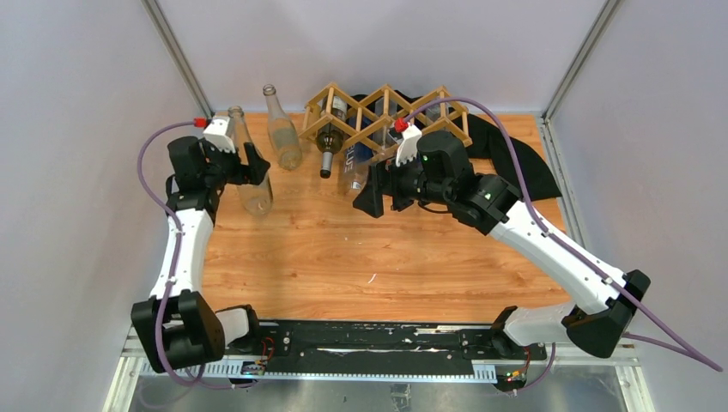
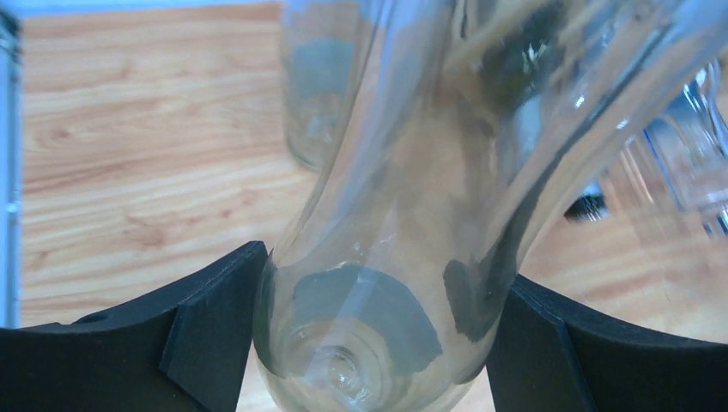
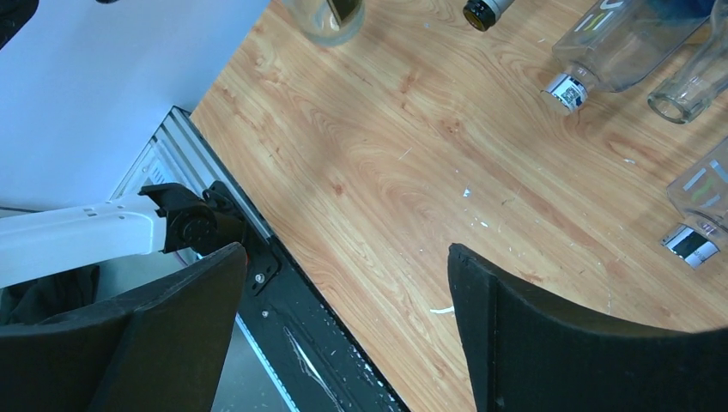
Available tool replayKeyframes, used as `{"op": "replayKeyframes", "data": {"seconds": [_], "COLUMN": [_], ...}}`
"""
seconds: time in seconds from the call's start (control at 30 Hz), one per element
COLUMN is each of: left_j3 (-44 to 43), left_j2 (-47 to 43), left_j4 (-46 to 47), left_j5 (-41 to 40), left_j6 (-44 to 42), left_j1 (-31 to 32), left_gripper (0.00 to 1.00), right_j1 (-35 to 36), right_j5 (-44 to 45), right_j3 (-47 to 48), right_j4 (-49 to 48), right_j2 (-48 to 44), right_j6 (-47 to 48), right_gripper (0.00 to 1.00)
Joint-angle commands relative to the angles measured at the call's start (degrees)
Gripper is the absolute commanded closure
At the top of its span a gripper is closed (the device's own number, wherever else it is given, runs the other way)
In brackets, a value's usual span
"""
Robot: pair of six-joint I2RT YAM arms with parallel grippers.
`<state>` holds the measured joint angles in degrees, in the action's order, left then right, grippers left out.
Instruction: Take the wine bottle off the wine rack
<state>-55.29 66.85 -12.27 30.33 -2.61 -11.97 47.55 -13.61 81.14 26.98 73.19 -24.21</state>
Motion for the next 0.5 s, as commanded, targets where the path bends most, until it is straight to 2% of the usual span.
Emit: {"op": "replayKeyframes", "data": {"seconds": [0.0, 0.23, 0.47], "left_j3": [2.1, 5.0, 4.7], "left_j2": [-0.1, 7.1, 15.5], "left_j4": [26.6, 39.6, 51.3], "left_j5": [-0.3, -6.4, -6.4], "left_j6": [6.3, 5.9, 8.0], "left_j1": [-3.1, -3.1, -3.1], "left_gripper": [1.0, 1.0, 1.0], "right_j1": [-0.5, -0.5, -0.6], "right_j5": [1.5, 6.3, 11.8], "right_j3": [0.4, -2.7, -3.9], "right_j4": [-0.6, -1.0, -1.5], "right_j2": [0.7, -0.3, -1.4], "right_j6": [0.8, 0.5, 0.4], "right_gripper": [0.1, 0.11, 0.11]}}
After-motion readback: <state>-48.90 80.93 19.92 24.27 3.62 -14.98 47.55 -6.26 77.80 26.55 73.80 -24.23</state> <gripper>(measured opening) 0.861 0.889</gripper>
